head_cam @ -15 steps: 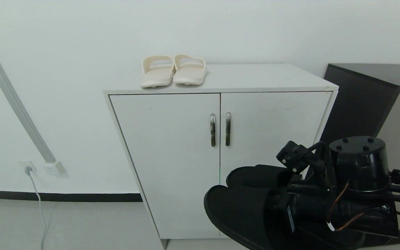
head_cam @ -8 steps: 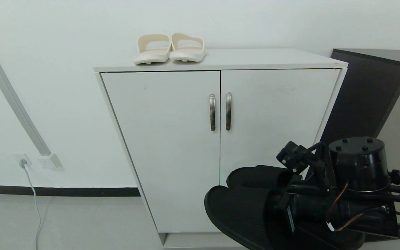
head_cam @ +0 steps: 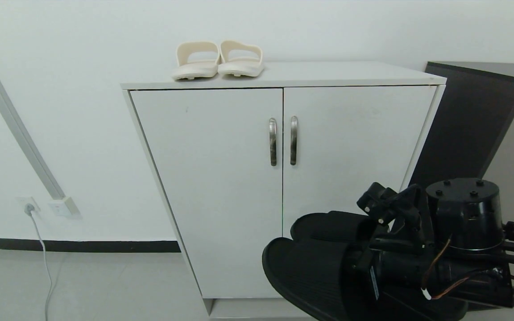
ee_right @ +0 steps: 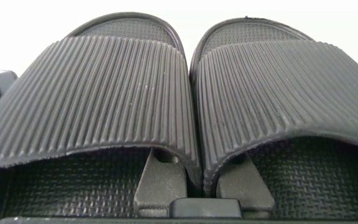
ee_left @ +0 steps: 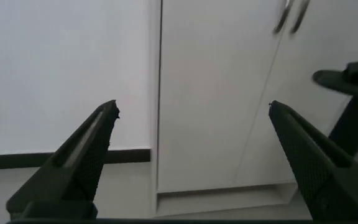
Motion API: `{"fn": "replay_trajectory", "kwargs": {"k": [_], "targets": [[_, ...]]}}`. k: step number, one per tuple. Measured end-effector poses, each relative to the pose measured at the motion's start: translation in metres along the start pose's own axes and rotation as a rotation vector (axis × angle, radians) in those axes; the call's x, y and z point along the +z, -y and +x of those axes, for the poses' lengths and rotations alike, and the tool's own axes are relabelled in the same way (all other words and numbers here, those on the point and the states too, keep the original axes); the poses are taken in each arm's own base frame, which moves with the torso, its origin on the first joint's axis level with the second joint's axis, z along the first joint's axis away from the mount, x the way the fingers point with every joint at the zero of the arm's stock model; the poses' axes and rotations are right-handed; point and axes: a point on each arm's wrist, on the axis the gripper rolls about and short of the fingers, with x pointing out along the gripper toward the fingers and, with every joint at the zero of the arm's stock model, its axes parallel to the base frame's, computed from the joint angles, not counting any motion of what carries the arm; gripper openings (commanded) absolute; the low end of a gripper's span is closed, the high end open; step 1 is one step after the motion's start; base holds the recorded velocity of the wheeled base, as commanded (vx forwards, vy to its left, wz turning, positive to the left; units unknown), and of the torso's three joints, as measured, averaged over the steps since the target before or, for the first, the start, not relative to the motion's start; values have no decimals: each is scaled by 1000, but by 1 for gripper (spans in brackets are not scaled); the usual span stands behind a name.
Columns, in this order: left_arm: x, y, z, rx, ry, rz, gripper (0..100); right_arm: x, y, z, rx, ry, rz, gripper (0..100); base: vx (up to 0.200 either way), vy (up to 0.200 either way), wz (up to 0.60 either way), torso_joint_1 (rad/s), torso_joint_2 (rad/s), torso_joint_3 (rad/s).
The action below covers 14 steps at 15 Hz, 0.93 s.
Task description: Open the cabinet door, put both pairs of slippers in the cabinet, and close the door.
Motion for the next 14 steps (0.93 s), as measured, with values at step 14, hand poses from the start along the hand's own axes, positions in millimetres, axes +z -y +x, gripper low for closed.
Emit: {"fn": "replay_trajectory", "kwargs": {"k": [14], "targets": [[104, 19, 141, -500, -155, -82, 100, -4, 1, 4, 1, -15, 2, 0, 0, 0, 0, 0, 0, 0]]}}
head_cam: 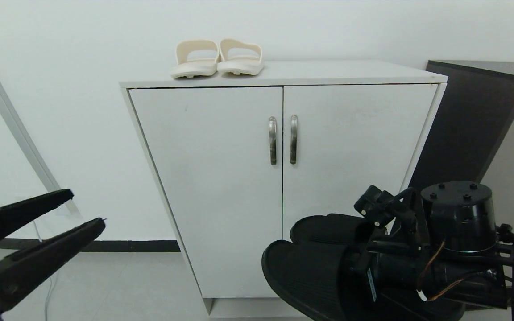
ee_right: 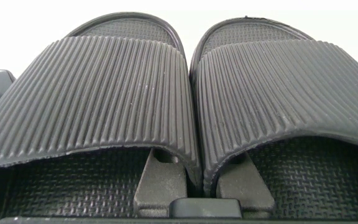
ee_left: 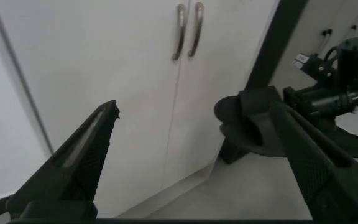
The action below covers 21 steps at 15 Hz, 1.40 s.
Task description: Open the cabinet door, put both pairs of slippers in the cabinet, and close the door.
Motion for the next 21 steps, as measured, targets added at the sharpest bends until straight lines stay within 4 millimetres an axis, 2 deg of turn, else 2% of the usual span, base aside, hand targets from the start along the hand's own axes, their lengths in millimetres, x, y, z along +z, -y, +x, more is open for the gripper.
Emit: {"fn": "replay_trajectory", "kwargs": {"k": [5, 12, 16, 18, 21], "targets": [[23, 12, 58, -163, -46, -19, 100, 0, 1, 1, -1, -3, 3, 0, 0, 0, 0, 0, 0, 0], [36, 50, 156, -331, -24, -70, 100, -7, 2, 6, 3, -34, 11, 0, 0, 0, 0, 0, 0, 0], [41, 66, 205, -395, -22, -68, 100, -7, 1, 8, 4, -21, 7, 0, 0, 0, 0, 0, 0, 0], [41, 70, 225, -442, -55, -86, 100, -8, 2, 8, 4, -24, 8, 0, 0, 0, 0, 0, 0, 0], [43, 72, 242, -567, -139, -182, 100, -9, 2, 9, 4, -28, 10, 0, 0, 0, 0, 0, 0, 0]]}}
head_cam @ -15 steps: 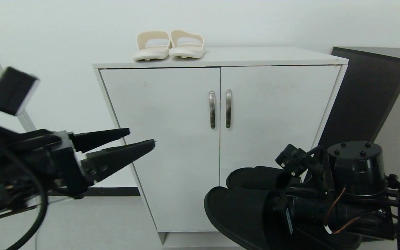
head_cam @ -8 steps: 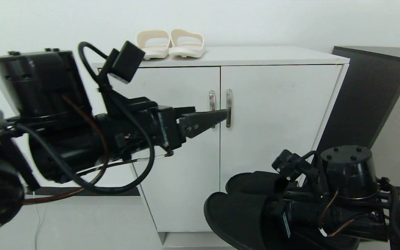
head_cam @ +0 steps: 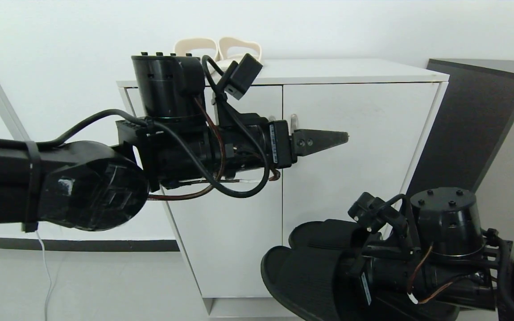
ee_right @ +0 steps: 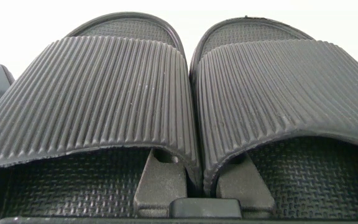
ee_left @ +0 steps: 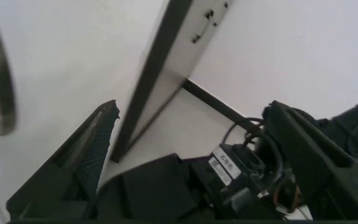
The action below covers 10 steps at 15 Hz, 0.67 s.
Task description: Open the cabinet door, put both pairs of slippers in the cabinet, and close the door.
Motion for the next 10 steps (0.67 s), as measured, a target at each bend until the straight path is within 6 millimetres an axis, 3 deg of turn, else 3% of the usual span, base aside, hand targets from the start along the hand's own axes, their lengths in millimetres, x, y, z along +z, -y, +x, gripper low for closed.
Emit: {"fn": "replay_trajectory", "kwargs": {"k": [3, 10], "targets": [[1, -9, 8, 13, -13, -23, 100, -2, 0, 1, 0, 1, 0, 0, 0, 0, 0, 0, 0, 0], [2, -39, 1, 176, 21, -38, 100, -3, 1, 3, -4, 3, -2, 0, 0, 0, 0, 0, 0, 0]]}}
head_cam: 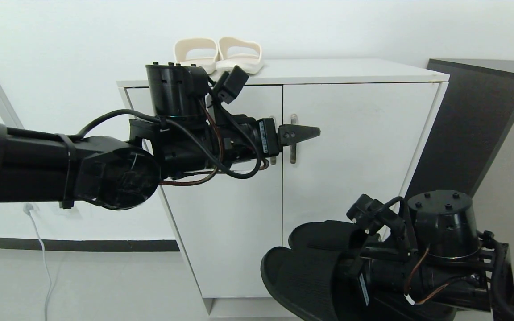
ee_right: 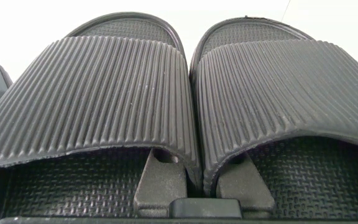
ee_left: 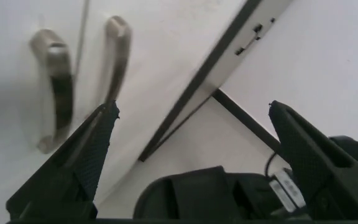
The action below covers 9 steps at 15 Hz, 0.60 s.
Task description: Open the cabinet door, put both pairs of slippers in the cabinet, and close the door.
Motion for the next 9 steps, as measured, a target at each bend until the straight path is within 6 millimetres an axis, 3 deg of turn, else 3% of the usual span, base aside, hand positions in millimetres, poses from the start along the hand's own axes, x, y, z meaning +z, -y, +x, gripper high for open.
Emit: {"fn": "replay_trajectory", "kwargs": {"k": [9], "targets": [[5, -10, 25, 49, -2, -8, 100, -1, 0, 2, 1, -2, 0, 0, 0, 0, 0, 0, 0, 0]]}}
